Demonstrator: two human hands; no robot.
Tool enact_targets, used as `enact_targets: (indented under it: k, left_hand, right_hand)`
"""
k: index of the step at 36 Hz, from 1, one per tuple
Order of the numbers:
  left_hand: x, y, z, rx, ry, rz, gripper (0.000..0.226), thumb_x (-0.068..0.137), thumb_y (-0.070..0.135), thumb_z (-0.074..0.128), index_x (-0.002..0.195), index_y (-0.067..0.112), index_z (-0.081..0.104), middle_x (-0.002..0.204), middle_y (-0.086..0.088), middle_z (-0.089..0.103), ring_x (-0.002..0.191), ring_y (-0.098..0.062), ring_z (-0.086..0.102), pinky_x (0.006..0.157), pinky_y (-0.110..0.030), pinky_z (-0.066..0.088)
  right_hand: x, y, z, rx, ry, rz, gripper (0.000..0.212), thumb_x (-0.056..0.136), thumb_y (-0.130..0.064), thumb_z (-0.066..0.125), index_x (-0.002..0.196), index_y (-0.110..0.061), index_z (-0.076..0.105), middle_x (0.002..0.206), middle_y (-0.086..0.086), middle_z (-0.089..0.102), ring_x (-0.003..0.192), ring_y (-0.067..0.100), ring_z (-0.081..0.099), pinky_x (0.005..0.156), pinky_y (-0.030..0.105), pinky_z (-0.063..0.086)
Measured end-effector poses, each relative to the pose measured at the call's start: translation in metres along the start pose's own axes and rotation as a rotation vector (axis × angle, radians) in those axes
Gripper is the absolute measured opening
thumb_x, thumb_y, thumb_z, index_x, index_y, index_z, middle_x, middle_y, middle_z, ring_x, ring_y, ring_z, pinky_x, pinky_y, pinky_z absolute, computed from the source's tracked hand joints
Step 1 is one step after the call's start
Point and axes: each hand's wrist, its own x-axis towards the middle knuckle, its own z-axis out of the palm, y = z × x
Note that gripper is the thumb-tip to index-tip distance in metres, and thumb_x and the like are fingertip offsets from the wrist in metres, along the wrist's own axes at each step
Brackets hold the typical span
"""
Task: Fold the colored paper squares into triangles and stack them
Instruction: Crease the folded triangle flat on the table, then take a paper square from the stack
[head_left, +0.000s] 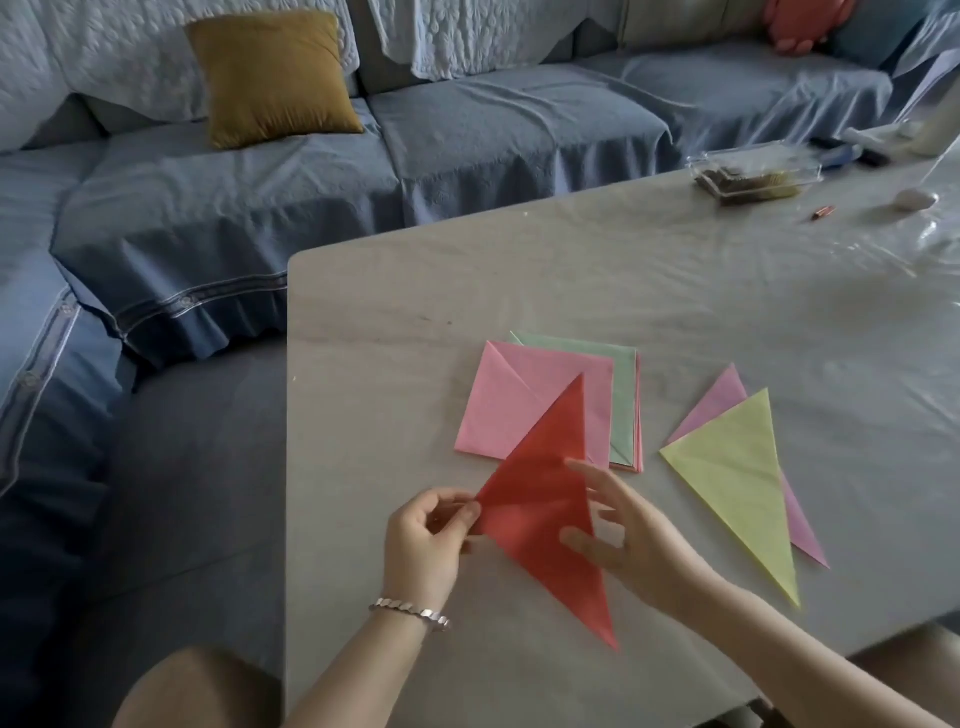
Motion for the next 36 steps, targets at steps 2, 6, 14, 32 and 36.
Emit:
enact_targets:
  k: [2,6,14,32,36]
  left_hand:
    - [-0.002,0.01,0.009,-0.042,-0.042,0.024,0.024,0.08,-0.006,0.063,0.069,0.015,0.064,0.061,0.001,0.063,0.048,-0.003,0.06,0.046,-0.017,0.049]
    - [0.005,0.021,0.023,-0.027,-0.115,0.053,0.018,0.085,0.005,0.062,0.071,0.017,0.064,0.06,0.002,0.065,0.056,-0.009,0.064,0.051,-0.021,0.051]
    - [0.054,0.022,0.026,0.409,0.049,0.081,0.029,0.083,0.011,0.061,0.112,0.013,0.058,0.113,-0.007,0.056,0.1,-0.017,0.054,0.08,-0.018,0.038]
    - [0.081,0.037,0.041,0.334,0.066,-0.204,0.05,0.076,0.013,0.069,0.122,0.01,0.048,0.098,-0.001,0.058,0.092,-0.018,0.055,0.078,-0.025,0.039]
    - [0.082,0.034,0.043,0.274,0.089,-0.25,0.045,0.069,0.016,0.077,0.109,0.01,0.057,0.109,-0.008,0.063,0.092,-0.028,0.064,0.08,-0.033,0.049]
  right_hand:
    - [0.001,-0.007,-0.003,0.153,0.133,0.021,0.055,0.081,-0.016,0.07,0.115,-0.05,0.044,0.097,-0.032,0.057,0.098,-0.001,0.052,0.088,0.021,0.045]
    - [0.004,-0.006,-0.022,0.231,0.349,0.035,0.043,0.081,0.005,0.065,0.096,-0.035,0.059,0.06,-0.024,0.056,0.055,0.0,0.045,0.056,0.011,0.038]
    - [-0.004,0.035,-0.087,-0.036,0.539,0.332,0.032,0.086,0.001,0.057,0.11,-0.02,0.062,0.102,0.01,0.062,0.078,0.011,0.059,0.064,0.016,0.046]
    - [0.041,0.012,-0.013,-0.704,-0.026,-0.068,0.045,0.092,-0.025,0.046,0.136,-0.018,0.04,0.144,-0.004,0.035,0.136,0.013,0.028,0.106,0.025,0.02]
    - [0.044,0.019,-0.005,-0.699,0.039,-0.103,0.031,0.09,-0.022,0.049,0.119,-0.015,0.054,0.126,-0.003,0.049,0.125,0.017,0.041,0.101,0.027,0.031]
